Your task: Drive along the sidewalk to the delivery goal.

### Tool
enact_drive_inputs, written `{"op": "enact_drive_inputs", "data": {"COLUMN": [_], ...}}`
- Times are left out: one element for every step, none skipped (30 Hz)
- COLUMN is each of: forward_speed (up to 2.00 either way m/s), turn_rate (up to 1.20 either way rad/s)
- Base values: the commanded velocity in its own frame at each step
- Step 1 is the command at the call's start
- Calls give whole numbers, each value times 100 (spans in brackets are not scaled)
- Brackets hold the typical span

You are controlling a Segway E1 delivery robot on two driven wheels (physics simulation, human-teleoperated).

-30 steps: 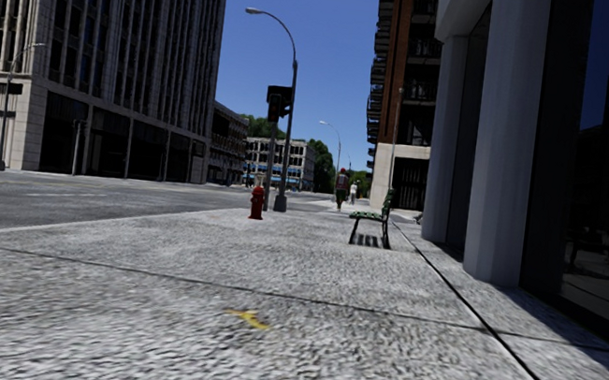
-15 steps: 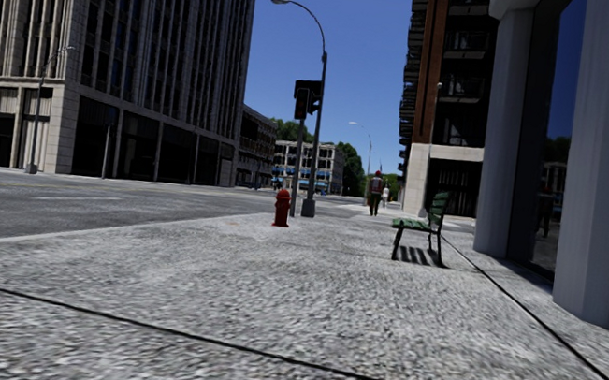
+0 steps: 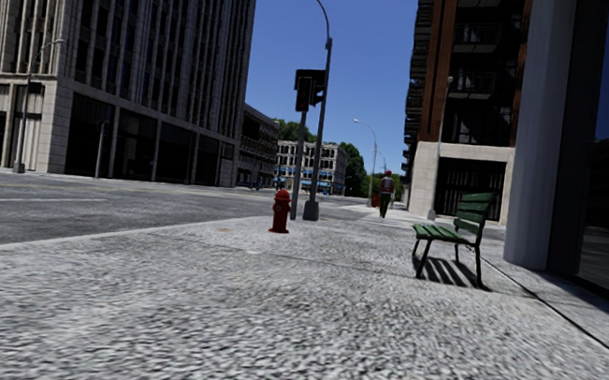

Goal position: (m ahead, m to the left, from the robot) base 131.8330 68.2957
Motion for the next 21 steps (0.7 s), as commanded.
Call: {"op": "enact_drive_inputs", "data": {"forward_speed": [200, 200, 200, 200, 200, 200, 200, 200, 200, 200, 200, 200, 200, 200, 200, 200, 200, 200, 200, 200, 200], "turn_rate": [24, 24, 19, 11, 6, 1, 1, 0, 0, 0, 0, 0, 0, 0, 0, 0, 0, 0, 0, 0, 0]}}
